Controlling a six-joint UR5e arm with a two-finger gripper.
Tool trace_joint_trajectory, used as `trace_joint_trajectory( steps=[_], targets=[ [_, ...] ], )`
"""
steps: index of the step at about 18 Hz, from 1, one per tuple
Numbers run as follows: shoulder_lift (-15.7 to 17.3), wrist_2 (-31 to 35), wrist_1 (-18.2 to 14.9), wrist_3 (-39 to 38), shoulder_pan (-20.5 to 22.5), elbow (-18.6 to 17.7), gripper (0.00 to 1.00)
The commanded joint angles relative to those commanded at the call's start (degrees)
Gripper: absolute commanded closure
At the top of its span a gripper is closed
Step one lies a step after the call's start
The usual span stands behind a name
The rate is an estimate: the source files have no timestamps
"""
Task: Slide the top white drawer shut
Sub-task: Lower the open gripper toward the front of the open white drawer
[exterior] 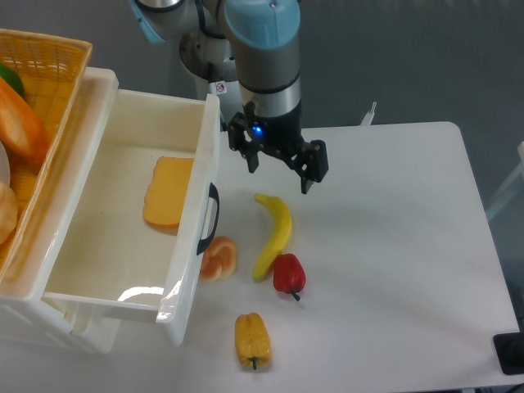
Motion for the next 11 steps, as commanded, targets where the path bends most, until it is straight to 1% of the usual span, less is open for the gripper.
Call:
trace_joint_trajectory(
  steps=[4,11],
  targets=[
    [-1.9,0.0,1.6,-0.1,0.2,0.2,0.0],
    [-4.3,0.1,2.4,-0.4,1.2,0.2,0.0]
  ],
)
